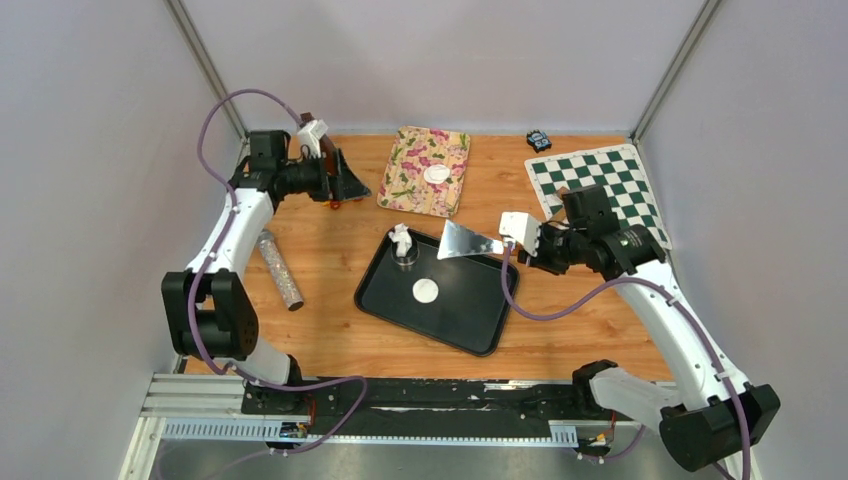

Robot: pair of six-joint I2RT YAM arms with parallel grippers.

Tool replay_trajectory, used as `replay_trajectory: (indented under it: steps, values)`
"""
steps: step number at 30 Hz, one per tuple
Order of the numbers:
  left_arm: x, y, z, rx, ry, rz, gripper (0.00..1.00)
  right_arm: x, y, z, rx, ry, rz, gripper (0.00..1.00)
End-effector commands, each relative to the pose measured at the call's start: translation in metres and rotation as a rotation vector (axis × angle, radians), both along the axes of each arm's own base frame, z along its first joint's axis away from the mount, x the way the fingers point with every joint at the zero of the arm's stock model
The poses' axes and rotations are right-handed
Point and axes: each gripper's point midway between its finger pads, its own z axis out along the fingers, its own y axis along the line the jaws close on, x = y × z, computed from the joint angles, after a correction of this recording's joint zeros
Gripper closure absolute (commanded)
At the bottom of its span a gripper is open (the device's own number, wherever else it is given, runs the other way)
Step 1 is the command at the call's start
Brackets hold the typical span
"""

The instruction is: Roll out the dumpling wrappers from the dough

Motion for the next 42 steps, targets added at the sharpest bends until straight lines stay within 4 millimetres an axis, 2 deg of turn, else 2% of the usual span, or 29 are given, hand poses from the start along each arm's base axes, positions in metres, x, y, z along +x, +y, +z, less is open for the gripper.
replay_trajectory:
  steps: [1, 6, 12, 13, 17, 23, 26, 28, 37, 40, 42]
  values:
    - [-0.029, 0.027, -0.084, 0.331, 0.114, -0.041, 0.03, -0.026, -0.040, -0.022, -0.223, 0.133, -0.112, 1.00]
    - [-0.043, 0.019, -0.121, 0.450, 0.163, -0.117, 0.08, -0.036, -0.061, -0.053, -0.435, 0.277, -0.172, 1.00]
    - [-0.049, 0.006, -0.146, 0.566, 0.139, -0.140, 0.18, -0.038, -0.050, -0.060, -0.527, 0.284, -0.158, 1.00]
    - [-0.050, 0.006, -0.151, 0.576, 0.149, -0.139, 0.23, -0.038, -0.047, -0.062, -0.522, 0.300, -0.160, 1.00]
    - [-0.049, 0.012, -0.169, 0.629, 0.162, -0.110, 0.30, -0.037, -0.037, -0.075, -0.546, 0.291, -0.141, 1.00]
    - [-0.054, 0.012, -0.184, 0.627, 0.197, -0.099, 0.33, -0.036, -0.017, -0.088, -0.572, 0.299, -0.120, 1.00]
    - [-0.057, 0.008, -0.190, 0.620, 0.216, -0.117, 0.39, -0.032, -0.008, -0.095, -0.570, 0.327, -0.125, 1.00]
    - [-0.060, 0.004, -0.196, 0.615, 0.233, -0.132, 0.44, -0.028, -0.005, -0.099, -0.574, 0.333, -0.137, 1.00]
    - [-0.072, -0.006, -0.220, 0.641, 0.286, -0.182, 0.49, -0.024, 0.005, -0.111, -0.580, 0.406, -0.171, 1.00]
    - [-0.074, -0.007, -0.226, 0.655, 0.298, -0.187, 0.54, -0.021, 0.006, -0.112, -0.587, 0.410, -0.192, 1.00]
    - [-0.075, -0.008, -0.227, 0.666, 0.300, -0.188, 0.62, -0.018, 0.007, -0.110, -0.583, 0.402, -0.205, 1.00]
